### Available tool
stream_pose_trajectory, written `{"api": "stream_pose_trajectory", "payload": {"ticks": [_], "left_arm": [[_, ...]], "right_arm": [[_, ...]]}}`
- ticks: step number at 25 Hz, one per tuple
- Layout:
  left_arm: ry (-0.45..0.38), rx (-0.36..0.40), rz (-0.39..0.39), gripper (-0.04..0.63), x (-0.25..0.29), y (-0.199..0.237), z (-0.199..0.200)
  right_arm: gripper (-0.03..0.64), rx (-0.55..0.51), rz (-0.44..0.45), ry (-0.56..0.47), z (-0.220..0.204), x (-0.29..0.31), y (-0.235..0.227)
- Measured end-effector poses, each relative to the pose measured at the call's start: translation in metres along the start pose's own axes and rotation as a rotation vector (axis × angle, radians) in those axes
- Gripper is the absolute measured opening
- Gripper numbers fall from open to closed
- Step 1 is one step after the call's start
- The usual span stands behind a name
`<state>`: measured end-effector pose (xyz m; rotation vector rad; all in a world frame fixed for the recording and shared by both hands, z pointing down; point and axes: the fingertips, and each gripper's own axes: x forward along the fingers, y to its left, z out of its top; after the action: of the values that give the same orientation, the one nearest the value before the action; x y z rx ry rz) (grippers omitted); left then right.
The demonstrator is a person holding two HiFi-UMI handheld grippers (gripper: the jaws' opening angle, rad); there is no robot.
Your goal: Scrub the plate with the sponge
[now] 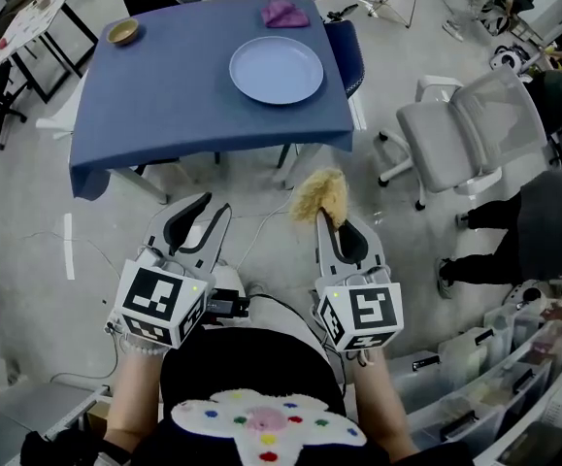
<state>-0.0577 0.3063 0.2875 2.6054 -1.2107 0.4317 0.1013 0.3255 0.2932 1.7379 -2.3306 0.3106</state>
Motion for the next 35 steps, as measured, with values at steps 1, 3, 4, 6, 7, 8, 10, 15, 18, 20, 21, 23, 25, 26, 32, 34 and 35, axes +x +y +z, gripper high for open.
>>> {"api": "stream_pose_trajectory", "payload": {"ticks": [1,3,4,6,7,8,10,15,18,20,21,23,25,26,32,34,35], "left_arm": [[0.0,0.0,0.0,0.112,0.0,-0.001,-0.001],[0.0,0.0,0.001,0.112,0.001,-0.002,-0.001],[-0.002,0.0,0.002,0.112,0.002,-0.001,-0.001],[-0.006,-0.002,0.006,0.112,0.006,0.0,0.0],[-0.008,-0.003,0.007,0.112,0.009,0.001,0.001],[-0.01,-0.003,0.007,0.112,0.011,0.002,0.002],[-0.011,-0.001,0.002,0.112,0.017,0.006,0.003],[-0.016,0.006,-0.02,0.112,0.038,0.023,0.012],[-0.019,0.009,-0.034,0.112,0.058,0.036,0.019],[-0.021,0.006,-0.044,0.112,0.073,0.046,0.024],[-0.021,0.005,-0.05,0.112,0.08,0.052,0.027],[-0.018,0.002,-0.064,0.112,0.096,0.064,0.033],[-0.01,-0.006,-0.086,0.112,0.114,0.076,0.04],[-0.005,-0.009,-0.098,0.112,0.122,0.082,0.043],[0.023,-0.016,-0.129,0.112,0.17,0.123,0.057],[0.03,-0.019,-0.13,0.112,0.186,0.136,0.062],[0.032,-0.023,-0.129,0.112,0.194,0.142,0.064]], "right_arm": [[0.041,0.001,-0.002,0.001,-0.001,-0.001,-0.001],[0.041,-0.001,-0.004,0.0,-0.002,-0.002,-0.002],[0.043,-0.003,-0.005,-0.001,-0.001,-0.001,-0.003],[0.042,-0.007,-0.007,-0.004,0.0,0.001,-0.006],[0.041,-0.006,-0.008,-0.004,0.0,0.002,-0.008],[0.041,-0.004,-0.01,-0.003,-0.001,0.004,-0.01],[0.042,-0.002,-0.015,-0.002,-0.001,0.01,-0.012],[0.043,-0.004,-0.032,-0.003,0.005,0.031,-0.016],[0.043,-0.008,-0.052,-0.001,0.01,0.049,-0.026],[0.043,-0.01,-0.065,0.005,0.014,0.063,-0.032],[0.043,-0.011,-0.07,0.008,0.017,0.07,-0.035],[0.043,-0.012,-0.08,0.011,0.024,0.087,-0.041],[0.043,-0.012,-0.09,0.016,0.032,0.107,-0.047],[0.043,-0.011,-0.095,0.021,0.035,0.117,-0.05],[0.043,-0.002,-0.122,0.049,0.05,0.172,-0.065],[0.043,0.001,-0.128,0.057,0.054,0.19,-0.071],[0.043,0.002,-0.131,0.063,0.056,0.198,-0.074]]}}
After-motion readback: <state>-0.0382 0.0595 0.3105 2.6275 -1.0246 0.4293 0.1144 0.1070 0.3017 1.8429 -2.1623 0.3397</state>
